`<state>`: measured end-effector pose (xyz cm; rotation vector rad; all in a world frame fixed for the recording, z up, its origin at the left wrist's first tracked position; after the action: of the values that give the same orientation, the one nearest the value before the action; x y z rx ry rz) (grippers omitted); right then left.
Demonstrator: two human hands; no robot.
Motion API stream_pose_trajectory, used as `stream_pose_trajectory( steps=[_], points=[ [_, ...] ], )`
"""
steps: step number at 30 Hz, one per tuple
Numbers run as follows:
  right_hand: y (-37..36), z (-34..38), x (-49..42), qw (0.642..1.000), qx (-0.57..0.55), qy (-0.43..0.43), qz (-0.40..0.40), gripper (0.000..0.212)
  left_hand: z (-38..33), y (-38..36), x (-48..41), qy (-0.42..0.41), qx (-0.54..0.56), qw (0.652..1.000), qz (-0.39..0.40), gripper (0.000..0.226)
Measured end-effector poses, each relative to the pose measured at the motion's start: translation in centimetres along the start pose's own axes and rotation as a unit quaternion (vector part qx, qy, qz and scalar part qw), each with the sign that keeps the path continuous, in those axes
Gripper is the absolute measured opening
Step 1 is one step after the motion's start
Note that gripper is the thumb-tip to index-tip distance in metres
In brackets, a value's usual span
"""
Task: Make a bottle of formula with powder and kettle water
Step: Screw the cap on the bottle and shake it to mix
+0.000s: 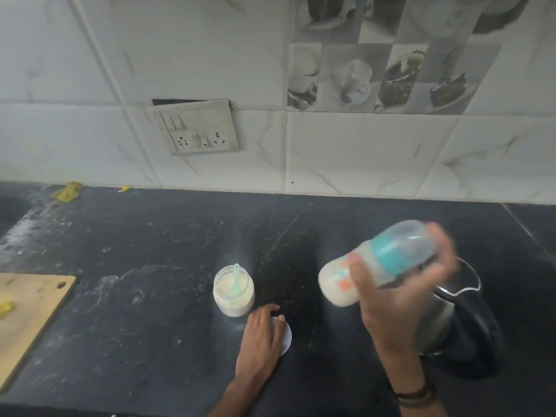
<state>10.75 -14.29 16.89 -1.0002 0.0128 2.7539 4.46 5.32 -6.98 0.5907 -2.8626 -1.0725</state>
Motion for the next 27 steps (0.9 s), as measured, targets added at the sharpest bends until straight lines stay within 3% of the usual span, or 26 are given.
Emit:
stream_pose_trajectory(
  steps=[3, 5, 7, 12, 17, 22, 26, 27],
  points=[
    [0.3, -0.2, -0.1, 0.998, 0.026, -0.018, -0.055, 0.093, 0.2, -0.1, -0.1, 0.004, -0.006, 1.000, -0.003, 0.017],
    [-1.1, -2.0, 0.1, 0.996, 0.072, -0.046, 0.041, 0.088, 0.3, -0.1, -0.1, 0.000, -0.007, 1.000, 0.001, 0.018],
    [-1.3, -2.3, 0.3, 0.994, 0.047, -0.065, 0.077, 0.091, 0.3, -0.1, -0.1, -0.004, -0.002, 1.000, 0.004, 0.018],
    [0.1, 1.4, -1.2, 0.998, 0.021, 0.048, -0.020, 0.088, 0.4, -0.3, -0.2, 0.015, -0.006, 1.000, 0.000, 0.020],
    [-1.4, -2.4, 0.0, 0.994, 0.040, -0.047, 0.090, 0.089, 0.3, -0.1, 0.0, 0.008, 0.003, 1.000, 0.001, 0.018],
    [-0.4, 1.5, -0.6, 0.999, 0.012, 0.045, -0.001, 0.085, 0.3, -0.1, -0.2, 0.013, -0.004, 1.000, -0.002, 0.018],
    [-2.0, -1.3, -0.3, 0.992, 0.056, -0.035, 0.109, 0.087, 0.1, -0.1, -0.1, 0.000, -0.003, 1.000, 0.002, 0.016],
    [-1.7, -1.2, -0.4, 0.993, 0.045, -0.028, 0.101, 0.089, 0.1, -0.1, -0.1, 0.000, 0.001, 1.000, 0.003, 0.015]
  ],
)
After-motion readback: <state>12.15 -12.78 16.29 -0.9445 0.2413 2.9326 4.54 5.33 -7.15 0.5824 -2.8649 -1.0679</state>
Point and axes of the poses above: each hand's wrist, its own x-axis away from the middle knuckle, its own y-axis out of the back of the hand, z = x × y, the point moved 6 cm from there along -x, towards the middle knuckle
